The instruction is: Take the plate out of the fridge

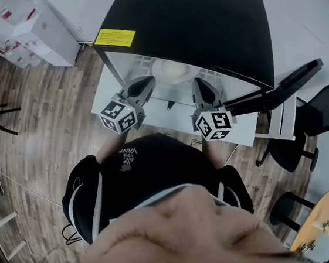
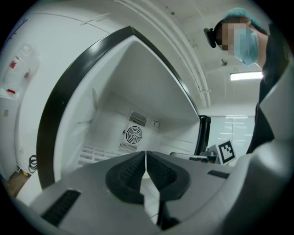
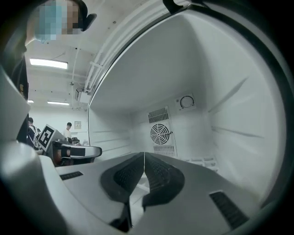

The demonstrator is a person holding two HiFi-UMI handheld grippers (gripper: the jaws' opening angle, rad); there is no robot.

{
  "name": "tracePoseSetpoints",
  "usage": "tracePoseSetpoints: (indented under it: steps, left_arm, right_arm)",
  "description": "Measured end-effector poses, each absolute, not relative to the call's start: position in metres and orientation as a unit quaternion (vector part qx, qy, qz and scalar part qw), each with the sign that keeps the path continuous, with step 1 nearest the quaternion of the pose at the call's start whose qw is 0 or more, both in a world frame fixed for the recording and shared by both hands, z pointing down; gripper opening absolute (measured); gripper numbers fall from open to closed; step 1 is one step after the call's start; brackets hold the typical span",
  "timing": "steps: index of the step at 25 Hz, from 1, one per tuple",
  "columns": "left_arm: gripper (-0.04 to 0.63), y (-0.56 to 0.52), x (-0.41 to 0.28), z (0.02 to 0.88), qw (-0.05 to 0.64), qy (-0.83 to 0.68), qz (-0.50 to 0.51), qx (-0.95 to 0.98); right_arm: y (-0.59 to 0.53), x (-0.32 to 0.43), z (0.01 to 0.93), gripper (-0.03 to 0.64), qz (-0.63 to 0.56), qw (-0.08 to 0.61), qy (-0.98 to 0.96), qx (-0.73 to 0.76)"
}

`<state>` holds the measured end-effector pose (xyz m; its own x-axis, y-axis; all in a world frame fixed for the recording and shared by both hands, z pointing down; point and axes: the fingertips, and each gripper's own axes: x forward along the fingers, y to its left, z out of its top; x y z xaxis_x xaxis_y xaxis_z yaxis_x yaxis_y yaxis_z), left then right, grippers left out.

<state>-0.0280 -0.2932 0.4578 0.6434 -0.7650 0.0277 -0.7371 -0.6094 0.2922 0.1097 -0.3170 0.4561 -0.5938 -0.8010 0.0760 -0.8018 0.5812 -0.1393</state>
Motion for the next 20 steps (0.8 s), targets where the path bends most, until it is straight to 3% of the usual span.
tracePoseSetpoints:
  steps: [20]
  left_arm:
    - [0.020, -0.305, -0.030, 0.499, 0.336, -0.424, -0.077, 0.838]
  right_arm:
    - [-0.324, 0.104, 0.460, 0.012, 0.083, 0.006, -0.897, 0.434]
